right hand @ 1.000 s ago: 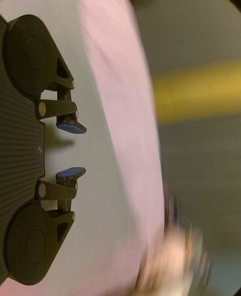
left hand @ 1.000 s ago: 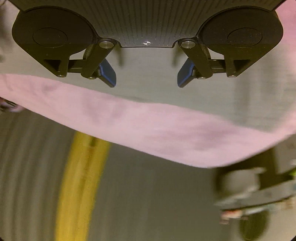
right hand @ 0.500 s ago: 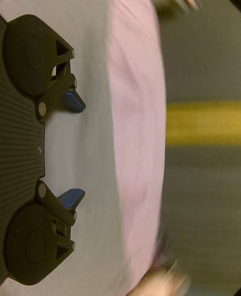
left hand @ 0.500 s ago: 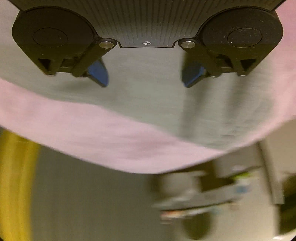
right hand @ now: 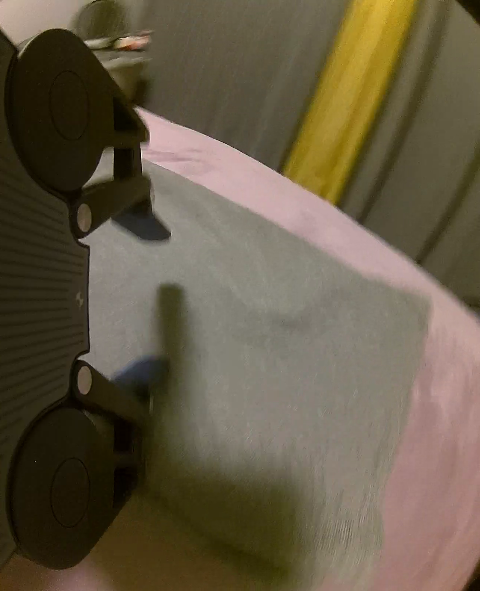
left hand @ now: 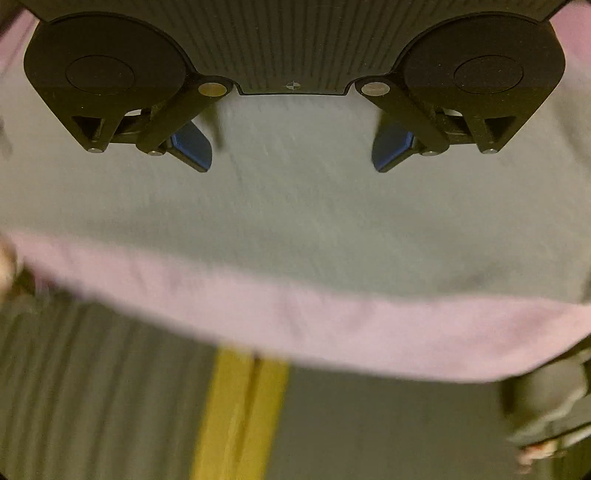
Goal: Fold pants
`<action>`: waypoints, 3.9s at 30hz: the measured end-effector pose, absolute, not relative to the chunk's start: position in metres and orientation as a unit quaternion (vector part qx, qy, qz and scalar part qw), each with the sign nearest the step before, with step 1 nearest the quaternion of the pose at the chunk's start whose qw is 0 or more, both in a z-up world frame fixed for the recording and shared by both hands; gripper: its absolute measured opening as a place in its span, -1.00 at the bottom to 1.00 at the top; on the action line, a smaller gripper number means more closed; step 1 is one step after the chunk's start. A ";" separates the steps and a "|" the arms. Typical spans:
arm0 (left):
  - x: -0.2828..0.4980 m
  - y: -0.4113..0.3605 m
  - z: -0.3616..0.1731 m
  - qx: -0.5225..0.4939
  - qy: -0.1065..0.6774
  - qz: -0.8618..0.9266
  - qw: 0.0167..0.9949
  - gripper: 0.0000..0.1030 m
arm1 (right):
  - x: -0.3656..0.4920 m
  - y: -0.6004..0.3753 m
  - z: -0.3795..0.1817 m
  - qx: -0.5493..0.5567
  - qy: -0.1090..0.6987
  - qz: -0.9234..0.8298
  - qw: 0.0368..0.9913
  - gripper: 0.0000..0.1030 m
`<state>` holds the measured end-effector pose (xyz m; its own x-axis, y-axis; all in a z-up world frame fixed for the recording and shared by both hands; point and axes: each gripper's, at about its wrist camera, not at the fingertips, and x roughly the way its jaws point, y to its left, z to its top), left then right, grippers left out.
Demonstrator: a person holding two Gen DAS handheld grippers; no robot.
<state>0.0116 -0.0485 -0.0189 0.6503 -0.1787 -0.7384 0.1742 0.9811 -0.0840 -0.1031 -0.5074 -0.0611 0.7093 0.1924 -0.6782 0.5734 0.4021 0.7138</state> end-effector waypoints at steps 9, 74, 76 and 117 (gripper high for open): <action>0.006 -0.021 -0.007 -0.004 0.391 0.027 0.920 0.87 | -0.200 -0.564 -0.054 0.516 0.307 -0.285 0.747 -1.00; 0.019 -0.071 -0.008 -0.159 0.454 -0.208 0.852 0.85 | -0.114 -0.365 -0.004 0.410 0.371 -0.039 0.832 0.20; 0.025 -0.089 -0.014 -0.150 0.469 -0.221 0.842 0.84 | -0.110 -0.361 -0.002 0.402 0.364 -0.008 0.840 0.20; 0.000 -0.083 0.004 -0.101 0.394 -0.199 0.891 0.19 | -0.050 -0.297 -0.003 0.157 0.418 0.032 0.894 -0.56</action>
